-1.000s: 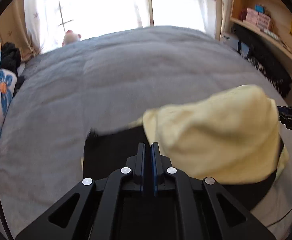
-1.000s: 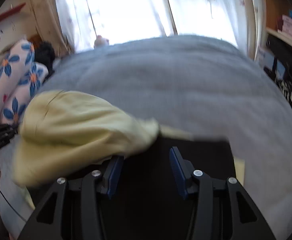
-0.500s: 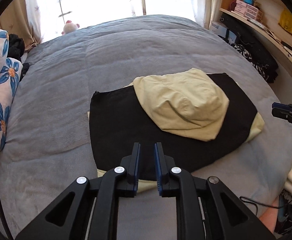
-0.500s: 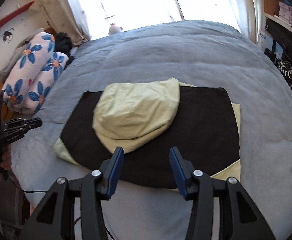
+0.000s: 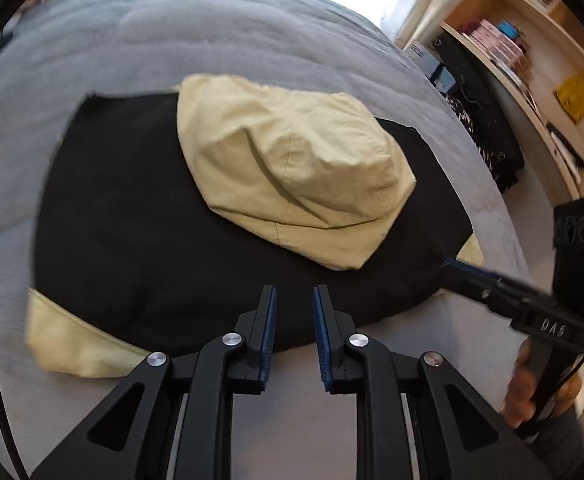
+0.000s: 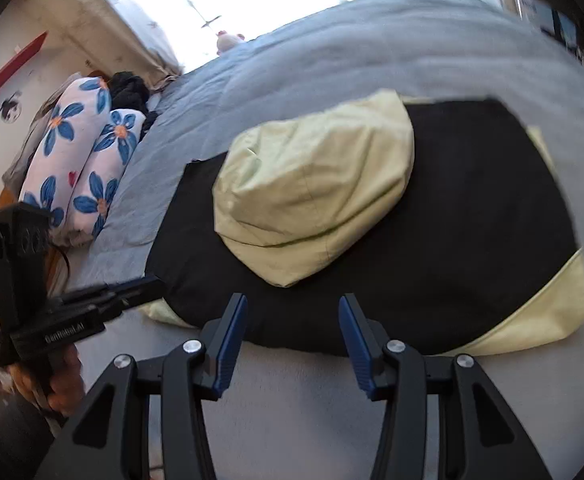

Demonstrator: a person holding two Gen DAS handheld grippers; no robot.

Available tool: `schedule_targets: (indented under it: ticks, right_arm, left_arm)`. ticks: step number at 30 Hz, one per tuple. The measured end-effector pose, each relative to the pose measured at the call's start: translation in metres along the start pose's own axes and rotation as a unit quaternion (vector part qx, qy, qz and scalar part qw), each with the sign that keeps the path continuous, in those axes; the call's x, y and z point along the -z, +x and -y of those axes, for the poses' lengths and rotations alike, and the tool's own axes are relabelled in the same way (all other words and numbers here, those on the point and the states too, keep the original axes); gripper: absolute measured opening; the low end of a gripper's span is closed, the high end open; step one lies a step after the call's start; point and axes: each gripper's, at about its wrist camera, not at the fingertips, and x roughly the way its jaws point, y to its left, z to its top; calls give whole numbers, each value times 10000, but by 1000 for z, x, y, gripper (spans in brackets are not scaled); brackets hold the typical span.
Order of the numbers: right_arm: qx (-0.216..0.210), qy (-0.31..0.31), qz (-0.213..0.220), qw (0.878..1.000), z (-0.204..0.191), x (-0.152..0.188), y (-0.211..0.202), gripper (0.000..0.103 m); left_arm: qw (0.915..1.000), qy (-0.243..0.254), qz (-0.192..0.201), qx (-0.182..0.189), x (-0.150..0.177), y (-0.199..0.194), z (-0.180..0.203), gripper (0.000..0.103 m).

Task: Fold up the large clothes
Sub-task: 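Grasp the hood with the left tool and flatten it on the bundle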

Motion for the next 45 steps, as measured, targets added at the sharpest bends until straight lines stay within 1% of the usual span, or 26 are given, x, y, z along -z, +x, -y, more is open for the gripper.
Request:
schedule_targets:
  ticks: [2, 5, 8, 11, 12, 13, 14, 15, 16, 18, 20, 21, 23, 24, 25, 27, 29, 30, 31, 32, 33, 34, 38, 41, 43, 45]
  right_arm:
    - [-150, 241, -66, 9996, 10, -2, 19, 48]
    - [-294, 467, -86, 9984, 21, -6, 41, 48]
    - [-472, 678, -95, 9965, 28, -10, 57, 48]
    - [-542, 704, -2, 9960, 30, -14, 68, 47]
    - [-563, 682, 36, 9961, 30, -15, 70, 36]
    - [-585, 623, 43, 9963, 28, -15, 72, 24]
    - [-577, 564, 33, 9967, 26, -16, 74, 17]
    - [-537, 510, 109, 9972, 23, -15, 73, 17]
    - [-580, 507, 166, 9969, 21, -14, 71, 16]
    - [-788, 558, 298, 9949, 17, -8, 62, 14]
    - [-909, 602, 395, 9933, 15, 1, 55, 14]
    - [-866, 607, 366, 9937, 15, 7, 57, 14]
    - [-652, 622, 204, 9957, 18, 19, 70, 14]
    - [-564, 659, 124, 9962, 21, 24, 79, 14]
    - [-571, 701, 121, 9958, 24, 27, 82, 14]
    - [-514, 672, 153, 9963, 21, 26, 78, 14]
    - [-332, 536, 130, 9979, 14, 23, 70, 18]
    - [-158, 387, 128, 9990, 9, 22, 65, 20]
    - [35, 223, 172, 9996, 3, 21, 58, 22]
    - [216, 62, 248, 9994, -3, 21, 50, 25]
    - [345, -82, 348, 9988, -8, 20, 41, 26]
    - [373, -164, 427, 9983, -12, 20, 35, 26]
    - [430, -319, 690, 9962, -15, 15, 14, 26]
    - [388, -388, 806, 9952, -22, -1, 10, 26]
    - [401, -510, 899, 9938, -29, -11, 12, 26]
    - [411, -592, 989, 9925, -37, -24, 17, 26]
  left_arm:
    - [9993, -283, -29, 226, -2, 24, -9, 17]
    - [9973, -566, -19, 466, -6, 50, -19, 16]
    - [9918, -893, 107, 907, -11, 65, -27, 16]
    - [9874, -1091, 200, 1129, -16, 76, -33, 16]
    - [9865, -1132, 229, 1160, -17, 79, -33, 16]
    - [9862, -1156, 280, 1153, -17, 82, -33, 13]
    - [9863, -1166, 306, 1129, -17, 83, -33, 11]
    - [9865, -1188, 387, 1057, -16, 82, -32, 6]
    - [9869, -1192, 454, 986, -13, 79, -30, 5]
    - [9883, -1125, 642, 801, -7, 69, -22, 4]
    - [9896, -1039, 764, 632, 3, 59, -13, 4]
    - [9905, -1013, 773, 510, 10, 57, -9, 4]
    - [9929, -1046, 533, 189, 23, 66, -8, 4]
    - [9933, -1065, 429, 111, 28, 74, -10, 4]
    - [9930, -1110, 387, 107, 32, 79, -12, 4]
    - [9918, -1175, 449, 233, 36, 75, -12, 5]
    - [9927, -1105, 438, 185, 35, 67, -8, 6]
    - [9934, -1043, 458, 97, 36, 62, -8, 8]
    - [9942, -946, 500, -89, 36, 54, -8, 13]
    - [9944, -841, 564, -285, 37, 46, -5, 15]
    - [9942, -792, 606, -411, 32, 42, -3, 20]
    - [9933, -746, 669, -568, 32, 35, -1, 23]
    - [9897, -691, 802, -962, 29, 17, 1, 24]
    - [9868, -527, 941, -1207, 21, 8, 8, 24]
    - [9854, -398, 1045, -1287, 9, 6, 18, 24]
    - [9845, -264, 1195, -1255, -6, 2, 26, 24]
